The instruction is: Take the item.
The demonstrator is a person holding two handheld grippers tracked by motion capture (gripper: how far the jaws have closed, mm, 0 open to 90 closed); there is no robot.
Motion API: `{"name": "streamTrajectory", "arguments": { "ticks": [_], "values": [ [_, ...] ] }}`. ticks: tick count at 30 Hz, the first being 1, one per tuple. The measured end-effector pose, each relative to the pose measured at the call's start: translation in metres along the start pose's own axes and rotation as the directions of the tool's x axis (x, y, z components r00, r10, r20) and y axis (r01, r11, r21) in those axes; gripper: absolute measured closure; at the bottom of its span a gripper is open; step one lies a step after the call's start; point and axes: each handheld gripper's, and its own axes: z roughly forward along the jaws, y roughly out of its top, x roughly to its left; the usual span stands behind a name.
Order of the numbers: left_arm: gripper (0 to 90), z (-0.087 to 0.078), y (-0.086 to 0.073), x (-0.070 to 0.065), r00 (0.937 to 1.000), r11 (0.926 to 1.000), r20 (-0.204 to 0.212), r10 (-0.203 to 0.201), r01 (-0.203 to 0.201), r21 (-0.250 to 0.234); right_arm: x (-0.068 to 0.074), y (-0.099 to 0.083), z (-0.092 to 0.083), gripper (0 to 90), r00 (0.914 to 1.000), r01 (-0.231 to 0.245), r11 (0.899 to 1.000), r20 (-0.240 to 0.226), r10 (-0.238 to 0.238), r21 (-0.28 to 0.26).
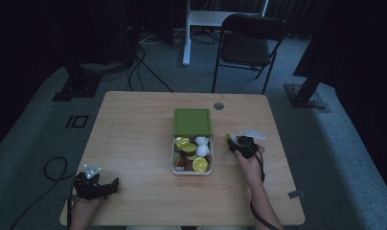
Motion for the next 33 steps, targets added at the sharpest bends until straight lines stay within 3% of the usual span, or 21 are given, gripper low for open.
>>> {"name": "streamTrajectory", "arguments": {
  "ticks": [17, 24, 33],
  "values": [
    [0.3, 0.000, 0.000, 0.000, 1.0000, 1.0000, 0.000, 0.000, 0.000, 0.000, -0.007, -0.009, 0.006, 55.9, 0.9994, -0.033, 0.998, -0.003, 0.033, 0.045],
    [0.3, 0.000, 0.000, 0.000, 1.0000, 1.0000, 0.000, 0.000, 0.000, 0.000, -0.007, -0.009, 0.007, 49.9, 0.9993, -0.036, 0.997, -0.004, 0.037, 0.061],
    [0.3, 0.000, 0.000, 0.000, 1.0000, 1.0000, 0.000, 0.000, 0.000, 0.000, -0.011, -0.004, -0.002, 43.6, 0.9990, -0.043, 0.999, -0.004, 0.043, 0.031]
  ]
}}
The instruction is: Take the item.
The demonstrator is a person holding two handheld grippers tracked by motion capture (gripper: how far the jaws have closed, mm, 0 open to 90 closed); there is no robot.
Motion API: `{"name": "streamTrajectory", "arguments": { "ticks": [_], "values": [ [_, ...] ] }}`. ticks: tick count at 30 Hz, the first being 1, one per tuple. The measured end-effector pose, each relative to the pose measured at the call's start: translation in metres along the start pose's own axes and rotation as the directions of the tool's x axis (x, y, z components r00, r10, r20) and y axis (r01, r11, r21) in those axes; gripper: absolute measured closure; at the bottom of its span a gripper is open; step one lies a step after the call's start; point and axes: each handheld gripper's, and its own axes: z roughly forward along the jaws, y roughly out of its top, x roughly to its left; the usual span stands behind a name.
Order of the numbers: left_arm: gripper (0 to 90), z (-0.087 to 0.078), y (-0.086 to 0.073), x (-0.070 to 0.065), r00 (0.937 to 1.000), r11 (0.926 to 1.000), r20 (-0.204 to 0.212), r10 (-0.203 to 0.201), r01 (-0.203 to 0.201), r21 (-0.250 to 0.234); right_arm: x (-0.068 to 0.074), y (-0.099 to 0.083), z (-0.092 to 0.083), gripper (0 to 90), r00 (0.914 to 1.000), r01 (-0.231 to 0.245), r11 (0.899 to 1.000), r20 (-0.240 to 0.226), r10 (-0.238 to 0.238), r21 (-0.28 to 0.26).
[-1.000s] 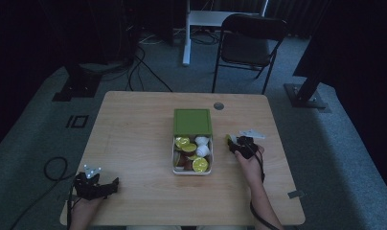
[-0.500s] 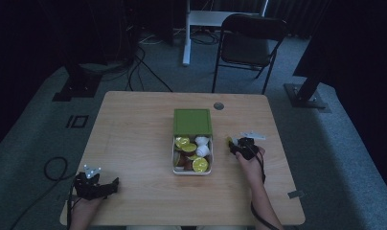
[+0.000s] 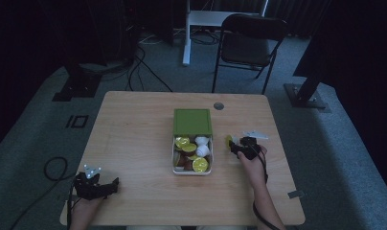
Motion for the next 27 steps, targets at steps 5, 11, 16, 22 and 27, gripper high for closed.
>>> {"name": "streamTrajectory", "arguments": {
  "ticks": [5, 11, 16, 22, 27],
  "values": [
    [0.3, 0.000, 0.000, 0.000, 1.0000, 1.0000, 0.000, 0.001, -0.001, 0.000, 0.000, 0.002, -0.008, 41.5, 1.0000, 0.000, 1.000, -0.006, 0.000, -0.023],
    [0.3, 0.000, 0.000, 0.000, 1.0000, 1.0000, 0.000, 0.001, -0.001, 0.000, -0.004, -0.001, -0.021, 39.0, 1.0000, -0.004, 0.999, 0.000, 0.004, -0.047],
    [0.3, 0.000, 0.000, 0.000, 1.0000, 1.0000, 0.000, 0.001, -0.001, 0.000, -0.009, -0.007, -0.031, 37.3, 0.9999, -0.001, 0.999, 0.011, 0.002, -0.051],
    [0.3, 0.000, 0.000, 0.000, 1.0000, 1.0000, 0.000, 0.001, -0.001, 0.000, -0.019, -0.017, -0.040, 32.2, 0.9996, -0.006, 0.998, 0.029, 0.008, -0.058],
    [0.3, 0.000, 0.000, 0.000, 1.0000, 1.0000, 0.000, 0.001, -0.001, 0.000, -0.023, -0.025, -0.045, 27.2, 0.9991, 0.000, 0.999, 0.043, 0.002, -0.049]
  ]
}}
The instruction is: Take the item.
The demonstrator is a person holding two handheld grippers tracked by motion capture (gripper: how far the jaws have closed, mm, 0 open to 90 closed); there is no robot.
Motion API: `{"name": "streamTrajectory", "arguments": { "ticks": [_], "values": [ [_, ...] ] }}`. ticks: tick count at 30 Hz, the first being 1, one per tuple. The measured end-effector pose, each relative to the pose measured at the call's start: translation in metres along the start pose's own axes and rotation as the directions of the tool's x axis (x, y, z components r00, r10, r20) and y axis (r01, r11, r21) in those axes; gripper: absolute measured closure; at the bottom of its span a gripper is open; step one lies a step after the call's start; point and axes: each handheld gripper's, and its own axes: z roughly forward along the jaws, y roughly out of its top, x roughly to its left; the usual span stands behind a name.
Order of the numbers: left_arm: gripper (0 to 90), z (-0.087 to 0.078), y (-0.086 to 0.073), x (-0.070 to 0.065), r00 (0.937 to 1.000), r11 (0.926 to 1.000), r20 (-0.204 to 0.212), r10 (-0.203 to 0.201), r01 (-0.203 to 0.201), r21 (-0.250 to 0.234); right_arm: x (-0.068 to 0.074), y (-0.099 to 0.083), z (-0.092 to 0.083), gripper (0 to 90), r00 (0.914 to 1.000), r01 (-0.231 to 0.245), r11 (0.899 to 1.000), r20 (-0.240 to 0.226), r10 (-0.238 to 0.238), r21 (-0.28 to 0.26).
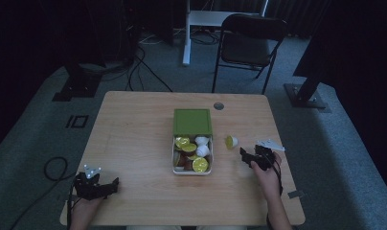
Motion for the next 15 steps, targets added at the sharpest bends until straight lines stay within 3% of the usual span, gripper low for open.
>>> {"name": "streamTrajectory", "arguments": {
  "ticks": [4, 6, 15],
  "values": [
    [0.3, 0.000, 0.000, 0.000, 1.0000, 1.0000, 0.000, 0.000, 0.000, 0.000, -0.004, -0.005, -0.003, 19.7, 1.0000, -0.001, 1.000, 0.008, 0.001, 0.010],
    [0.3, 0.000, 0.000, 0.000, 1.0000, 1.0000, 0.000, -0.001, 0.001, -0.002, -0.005, -0.006, -0.005, 18.9, 0.9996, 0.004, 1.000, 0.027, -0.004, 0.012],
    [0.3, 0.000, 0.000, 0.000, 1.0000, 1.0000, 0.000, -0.001, 0.001, -0.001, -0.011, -0.019, -0.014, 14.1, 0.9998, 0.007, 0.999, 0.019, -0.008, 0.050]
  ]
}}
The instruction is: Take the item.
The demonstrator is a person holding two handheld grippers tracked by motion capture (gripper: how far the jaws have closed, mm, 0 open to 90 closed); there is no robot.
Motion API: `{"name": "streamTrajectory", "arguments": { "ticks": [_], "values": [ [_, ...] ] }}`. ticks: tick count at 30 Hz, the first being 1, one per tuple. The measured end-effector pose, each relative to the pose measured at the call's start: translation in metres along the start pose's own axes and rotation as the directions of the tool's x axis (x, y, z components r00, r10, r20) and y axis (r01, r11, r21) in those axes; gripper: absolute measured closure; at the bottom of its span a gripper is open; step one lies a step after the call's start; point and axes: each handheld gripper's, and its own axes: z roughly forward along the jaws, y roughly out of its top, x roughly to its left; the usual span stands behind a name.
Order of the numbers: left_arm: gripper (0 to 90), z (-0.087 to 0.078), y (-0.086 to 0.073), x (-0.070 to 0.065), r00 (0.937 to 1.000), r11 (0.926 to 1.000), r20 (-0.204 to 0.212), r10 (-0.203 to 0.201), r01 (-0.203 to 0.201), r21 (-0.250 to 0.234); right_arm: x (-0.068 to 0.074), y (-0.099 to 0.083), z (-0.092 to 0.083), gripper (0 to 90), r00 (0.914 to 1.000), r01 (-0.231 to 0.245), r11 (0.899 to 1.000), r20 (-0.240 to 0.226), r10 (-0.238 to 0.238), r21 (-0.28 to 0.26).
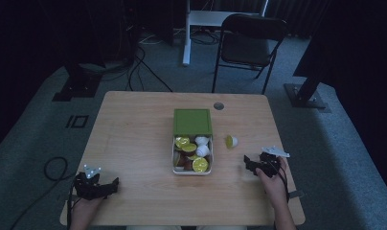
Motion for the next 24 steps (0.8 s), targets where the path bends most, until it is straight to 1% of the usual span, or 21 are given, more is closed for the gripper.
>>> {"name": "streamTrajectory", "arguments": {
  "ticks": [4, 8, 14, 17, 24],
  "values": [
    [0.3, 0.000, 0.000, 0.000, 1.0000, 1.0000, 0.000, 0.002, -0.002, 0.001, -0.004, -0.007, -0.004, 13.1, 0.9998, 0.009, 1.000, 0.016, -0.009, 0.014],
    [0.3, 0.000, 0.000, 0.000, 1.0000, 1.0000, 0.000, 0.002, -0.002, 0.001, -0.009, -0.014, -0.008, 13.0, 0.9995, -0.004, 1.000, 0.031, 0.003, 0.022],
    [0.4, 0.000, 0.000, 0.000, 1.0000, 1.0000, 0.000, 0.002, -0.002, 0.001, -0.016, -0.022, -0.018, 12.2, 0.9983, -0.006, 0.999, 0.057, 0.004, 0.034],
    [0.3, 0.000, 0.000, 0.000, 1.0000, 1.0000, 0.000, 0.002, -0.002, 0.002, -0.018, -0.025, -0.021, 12.2, 0.9986, -0.012, 0.999, 0.053, 0.010, 0.039],
    [0.3, 0.000, 0.000, 0.000, 1.0000, 1.0000, 0.000, 0.002, -0.002, 0.001, -0.021, -0.029, -0.029, 12.2, 0.9980, -0.015, 0.999, 0.062, 0.012, 0.042]
  ]
}}
